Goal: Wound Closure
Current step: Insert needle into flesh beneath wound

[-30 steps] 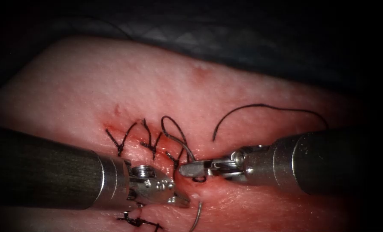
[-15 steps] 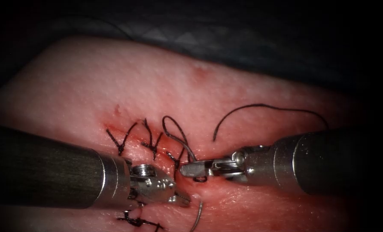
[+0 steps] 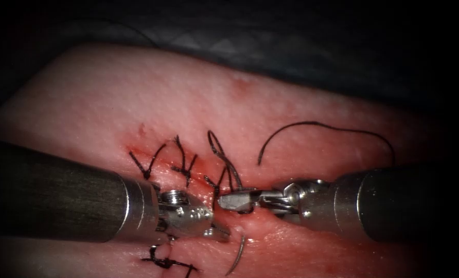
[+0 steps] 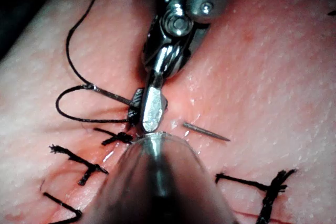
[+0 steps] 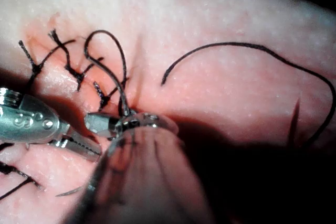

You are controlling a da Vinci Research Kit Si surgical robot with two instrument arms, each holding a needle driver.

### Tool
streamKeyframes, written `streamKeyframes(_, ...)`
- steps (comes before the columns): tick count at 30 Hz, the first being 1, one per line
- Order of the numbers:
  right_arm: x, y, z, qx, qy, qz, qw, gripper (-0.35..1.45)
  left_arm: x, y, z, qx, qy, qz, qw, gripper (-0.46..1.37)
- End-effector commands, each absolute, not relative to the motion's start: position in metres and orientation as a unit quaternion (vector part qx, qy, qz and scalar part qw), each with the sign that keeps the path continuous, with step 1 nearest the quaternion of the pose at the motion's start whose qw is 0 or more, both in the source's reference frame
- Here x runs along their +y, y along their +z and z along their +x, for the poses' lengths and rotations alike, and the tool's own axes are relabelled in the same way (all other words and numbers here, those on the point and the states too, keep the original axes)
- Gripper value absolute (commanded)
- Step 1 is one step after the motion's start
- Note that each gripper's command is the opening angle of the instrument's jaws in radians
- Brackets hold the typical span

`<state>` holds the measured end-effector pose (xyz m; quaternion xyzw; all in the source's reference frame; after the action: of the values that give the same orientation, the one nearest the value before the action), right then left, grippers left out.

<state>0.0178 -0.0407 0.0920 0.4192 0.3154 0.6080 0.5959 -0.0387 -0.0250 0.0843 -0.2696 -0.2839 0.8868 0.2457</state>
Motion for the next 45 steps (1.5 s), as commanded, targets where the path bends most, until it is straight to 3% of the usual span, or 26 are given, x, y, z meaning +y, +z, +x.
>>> streamKeyframes(1,-0.041,0.092,0.0175,0.328,0.599,0.407,0.607,0.71,-0.025,0.084,-0.0387,-0.287,0.886,-0.271,0.245,-0.35)
streamKeyframes(3,-0.040,0.093,0.0171,0.349,0.585,0.383,0.625,0.99,-0.025,0.084,-0.0387,-0.287,0.886,-0.271,0.245,-0.35)
streamKeyframes(9,-0.038,0.094,0.0164,0.381,0.560,0.338,0.653,1.18,-0.025,0.084,-0.0387,-0.287,0.886,-0.271,0.245,-0.35)
streamKeyframes(34,-0.030,0.098,0.0155,0.401,0.542,0.265,0.689,1.13,-0.025,0.084,-0.0389,-0.286,0.886,-0.270,0.245,-0.35)
streamKeyframes(45,-0.030,0.098,0.0179,0.415,0.535,0.256,0.690,0.95,-0.025,0.084,-0.0389,-0.286,0.886,-0.270,0.245,-0.35)
